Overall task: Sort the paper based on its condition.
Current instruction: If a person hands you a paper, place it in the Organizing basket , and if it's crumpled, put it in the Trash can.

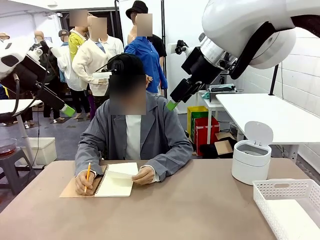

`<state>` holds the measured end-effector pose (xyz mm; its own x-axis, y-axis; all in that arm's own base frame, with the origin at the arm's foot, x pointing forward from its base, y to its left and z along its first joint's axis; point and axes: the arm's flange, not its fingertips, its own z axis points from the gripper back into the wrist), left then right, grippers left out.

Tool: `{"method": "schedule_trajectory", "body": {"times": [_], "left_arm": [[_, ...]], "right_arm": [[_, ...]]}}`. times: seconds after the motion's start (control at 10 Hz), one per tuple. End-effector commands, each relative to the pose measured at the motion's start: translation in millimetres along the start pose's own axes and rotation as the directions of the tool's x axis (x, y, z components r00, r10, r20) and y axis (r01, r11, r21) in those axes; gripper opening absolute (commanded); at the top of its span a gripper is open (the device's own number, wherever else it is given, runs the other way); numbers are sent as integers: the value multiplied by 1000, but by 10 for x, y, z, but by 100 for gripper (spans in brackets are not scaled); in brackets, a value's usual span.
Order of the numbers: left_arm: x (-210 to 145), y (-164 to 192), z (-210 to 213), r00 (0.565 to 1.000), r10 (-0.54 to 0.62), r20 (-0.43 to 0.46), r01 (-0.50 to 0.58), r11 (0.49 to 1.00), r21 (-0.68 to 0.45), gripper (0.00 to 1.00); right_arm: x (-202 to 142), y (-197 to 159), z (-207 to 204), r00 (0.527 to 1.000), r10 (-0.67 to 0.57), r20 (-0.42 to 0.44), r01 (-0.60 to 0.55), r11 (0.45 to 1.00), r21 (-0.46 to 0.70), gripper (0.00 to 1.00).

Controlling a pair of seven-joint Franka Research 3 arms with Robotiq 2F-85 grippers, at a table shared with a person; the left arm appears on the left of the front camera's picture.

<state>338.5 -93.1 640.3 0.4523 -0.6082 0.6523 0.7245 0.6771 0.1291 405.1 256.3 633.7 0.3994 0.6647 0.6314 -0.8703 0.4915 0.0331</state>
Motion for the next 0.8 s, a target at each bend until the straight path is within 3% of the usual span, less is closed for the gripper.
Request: {"method": "schedule_trajectory", "body": {"times": [0.0, 0.7], "left_arm": [[-3, -4, 6, 1000, 6, -2, -6, 1000, -10, 100], [-3, -4, 6, 1000, 6, -2, -6, 1000, -10, 100]], "right_arm": [[10, 6, 11, 1000, -2, -3, 2, 1000, 2, 100], [10, 6, 11, 1000, -2, -3, 2, 1000, 2, 100]]}}
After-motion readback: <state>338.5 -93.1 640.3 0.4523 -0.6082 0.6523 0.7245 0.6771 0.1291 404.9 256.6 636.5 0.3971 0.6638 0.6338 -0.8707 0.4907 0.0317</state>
